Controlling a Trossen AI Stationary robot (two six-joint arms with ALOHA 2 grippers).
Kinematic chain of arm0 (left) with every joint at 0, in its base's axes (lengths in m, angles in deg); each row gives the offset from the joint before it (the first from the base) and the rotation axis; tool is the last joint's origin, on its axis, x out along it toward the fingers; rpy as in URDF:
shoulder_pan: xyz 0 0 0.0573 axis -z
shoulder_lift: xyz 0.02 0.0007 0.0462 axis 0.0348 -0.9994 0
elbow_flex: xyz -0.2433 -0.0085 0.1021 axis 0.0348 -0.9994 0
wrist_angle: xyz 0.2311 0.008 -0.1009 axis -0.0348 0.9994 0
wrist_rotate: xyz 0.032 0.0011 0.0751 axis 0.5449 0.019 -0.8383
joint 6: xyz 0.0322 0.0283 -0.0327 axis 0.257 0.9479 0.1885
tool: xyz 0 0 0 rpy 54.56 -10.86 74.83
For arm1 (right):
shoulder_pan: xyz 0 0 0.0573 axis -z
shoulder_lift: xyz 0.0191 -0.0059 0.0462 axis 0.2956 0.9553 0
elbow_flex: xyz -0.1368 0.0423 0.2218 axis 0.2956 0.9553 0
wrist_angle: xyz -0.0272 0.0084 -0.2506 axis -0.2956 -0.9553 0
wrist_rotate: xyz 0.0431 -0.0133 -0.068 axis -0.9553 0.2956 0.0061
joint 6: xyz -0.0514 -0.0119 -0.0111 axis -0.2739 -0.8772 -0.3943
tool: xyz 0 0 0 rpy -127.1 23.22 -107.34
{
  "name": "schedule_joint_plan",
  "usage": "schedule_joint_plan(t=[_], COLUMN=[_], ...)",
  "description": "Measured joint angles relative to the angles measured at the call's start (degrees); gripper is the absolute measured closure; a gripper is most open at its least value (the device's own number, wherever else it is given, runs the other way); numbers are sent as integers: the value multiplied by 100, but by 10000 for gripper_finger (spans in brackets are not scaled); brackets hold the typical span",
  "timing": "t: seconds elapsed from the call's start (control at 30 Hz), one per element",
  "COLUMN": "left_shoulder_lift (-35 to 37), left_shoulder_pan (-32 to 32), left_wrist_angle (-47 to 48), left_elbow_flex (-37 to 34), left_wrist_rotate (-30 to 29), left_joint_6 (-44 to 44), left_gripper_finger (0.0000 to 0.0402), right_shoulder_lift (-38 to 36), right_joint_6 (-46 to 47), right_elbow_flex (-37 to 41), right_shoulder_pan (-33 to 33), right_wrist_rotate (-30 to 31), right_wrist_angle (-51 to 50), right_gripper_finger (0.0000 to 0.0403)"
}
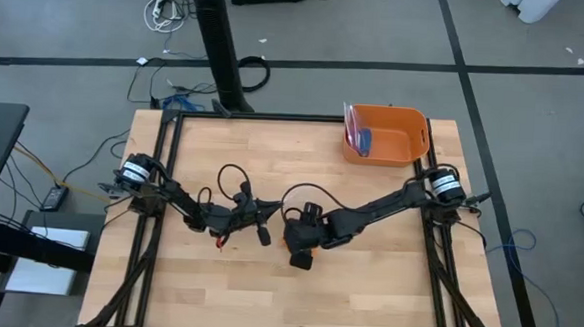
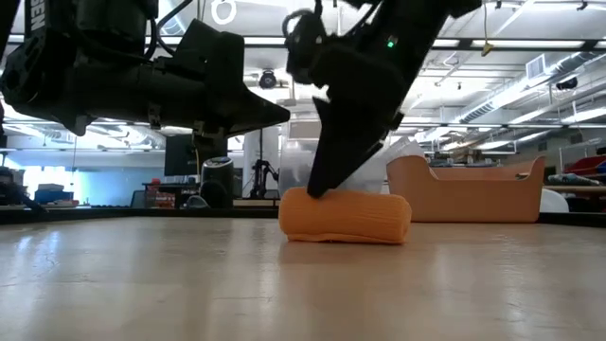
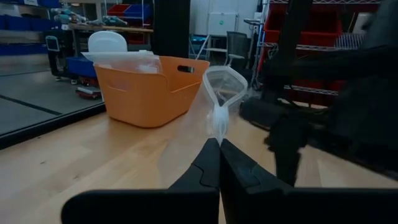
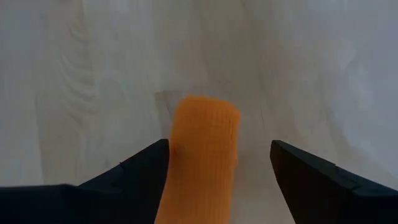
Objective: Roll bandage
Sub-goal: Put the rolled orange bandage into the transparent zip bag
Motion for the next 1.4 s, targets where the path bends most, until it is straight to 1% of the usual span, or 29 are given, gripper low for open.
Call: schedule_joint_plan(t=[0.23,0.5,0.73,0.83,1.0,1.07,1.17,1.27,1.33,1.4], left_shoulder_lift=[0,0,2,2,2,2,2,2,2,2], left_shoulder_pan=[-1,0,2,2,2,2,2,2,12,25], left_wrist_angle=[37,44,144,134,126,126,114,114,122,101], left_elbow_flex=[3,2,2,3,2,3,3,2,2,2], left_wrist_rotate=[67,81,102,104,104,111,140,278,325,326], left_joint_6=[-37,-85,-153,-162,-168,-170,-213,-330,-339,-339], left_gripper_finger=[402,402,402,402,402,402,402,402,402,402], right_shoulder_lift=[149,164,377,382,352,313,144,-230,-598,-997], right_joint_6=[-102,-4,-7,-11,-273,-435,-741,-1016,-1267,-1585], right_elbow_flex=[0,21,39,37,-107,-202,-362,-518,-551,-553], right_shoulder_pan=[138,218,236,233,191,135,-2,-217,-394,-589], right_wrist_rotate=[-465,-851,-1045,-900,-842,-859,-875,-644,-279,374], right_wrist_angle=[290,316,315,346,340,299,265,139,137,154], right_gripper_finger=[130,163,178,201,277,301,307,308,308,308])
